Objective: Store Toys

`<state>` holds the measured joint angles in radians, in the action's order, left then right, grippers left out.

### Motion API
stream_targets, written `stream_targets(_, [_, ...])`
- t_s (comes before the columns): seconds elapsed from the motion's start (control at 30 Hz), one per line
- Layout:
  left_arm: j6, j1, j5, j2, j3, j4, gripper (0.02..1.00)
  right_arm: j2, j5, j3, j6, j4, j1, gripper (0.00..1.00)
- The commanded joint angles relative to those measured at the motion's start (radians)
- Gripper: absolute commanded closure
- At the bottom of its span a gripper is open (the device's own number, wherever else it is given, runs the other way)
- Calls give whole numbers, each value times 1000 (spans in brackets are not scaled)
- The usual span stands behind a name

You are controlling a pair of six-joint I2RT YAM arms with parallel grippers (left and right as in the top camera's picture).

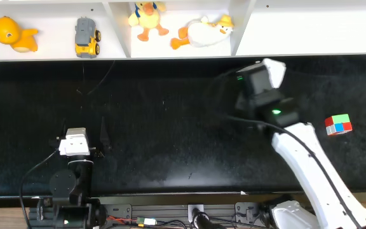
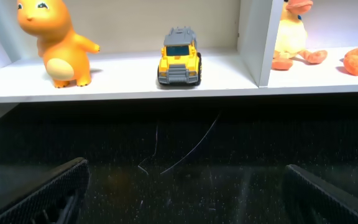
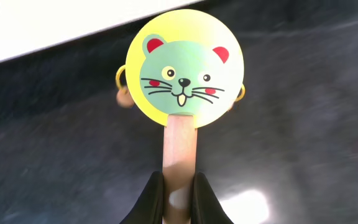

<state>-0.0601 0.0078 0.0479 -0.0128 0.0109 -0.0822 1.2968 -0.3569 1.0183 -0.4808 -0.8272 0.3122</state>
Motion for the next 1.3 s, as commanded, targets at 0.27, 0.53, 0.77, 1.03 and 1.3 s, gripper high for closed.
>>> stream_targets(0.27, [-19,-3,-5,10,-2,-2,20,156,63,154,345,92,-178,963])
stream_targets(0.53, [-18,-3,-5,10,-2,-2,20,416,111,397,542,79,-195,956])
stream_targets(0.77, [-18,-3,-5,10,-2,-2,20,583,158,563,572,76,-195,956])
stream_targets(1.03, [-19,-3,-5,10,-2,-2,20,653,182,602,571,88,-195,836])
stream_targets(1.3, [-18,-3,-5,10,-2,-2,20,639,180,602,544,58,-195,64])
